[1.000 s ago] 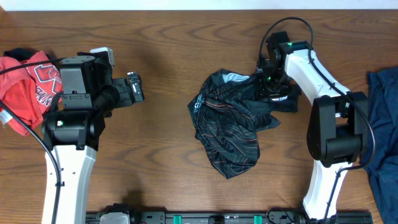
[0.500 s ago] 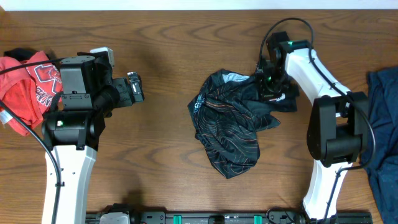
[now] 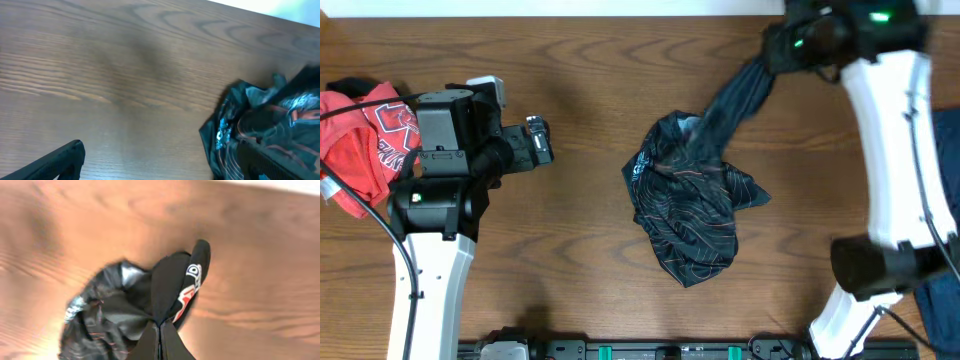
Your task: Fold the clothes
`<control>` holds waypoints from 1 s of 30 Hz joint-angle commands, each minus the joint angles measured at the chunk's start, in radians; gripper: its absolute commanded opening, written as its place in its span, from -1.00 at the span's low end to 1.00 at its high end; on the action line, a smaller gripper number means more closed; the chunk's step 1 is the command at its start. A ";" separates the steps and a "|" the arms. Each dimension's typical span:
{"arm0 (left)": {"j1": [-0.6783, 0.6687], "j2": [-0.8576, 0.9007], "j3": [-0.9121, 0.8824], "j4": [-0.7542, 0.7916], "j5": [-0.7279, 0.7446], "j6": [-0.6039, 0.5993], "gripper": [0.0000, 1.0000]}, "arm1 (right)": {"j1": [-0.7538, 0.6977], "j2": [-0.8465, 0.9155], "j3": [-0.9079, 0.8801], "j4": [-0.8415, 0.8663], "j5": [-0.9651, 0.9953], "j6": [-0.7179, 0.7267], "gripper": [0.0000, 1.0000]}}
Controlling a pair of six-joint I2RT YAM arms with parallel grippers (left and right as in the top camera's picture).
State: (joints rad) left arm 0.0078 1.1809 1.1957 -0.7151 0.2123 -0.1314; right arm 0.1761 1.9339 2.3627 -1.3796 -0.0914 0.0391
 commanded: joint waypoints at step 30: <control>-0.269 0.491 0.019 0.084 0.390 -0.032 0.22 | 0.002 -0.124 0.496 0.138 -0.028 -0.130 -0.98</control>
State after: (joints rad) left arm -0.2131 1.6566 1.1965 -0.6479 0.5846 -0.1459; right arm 0.1761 1.8496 2.8349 -1.2572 -0.0574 -0.0814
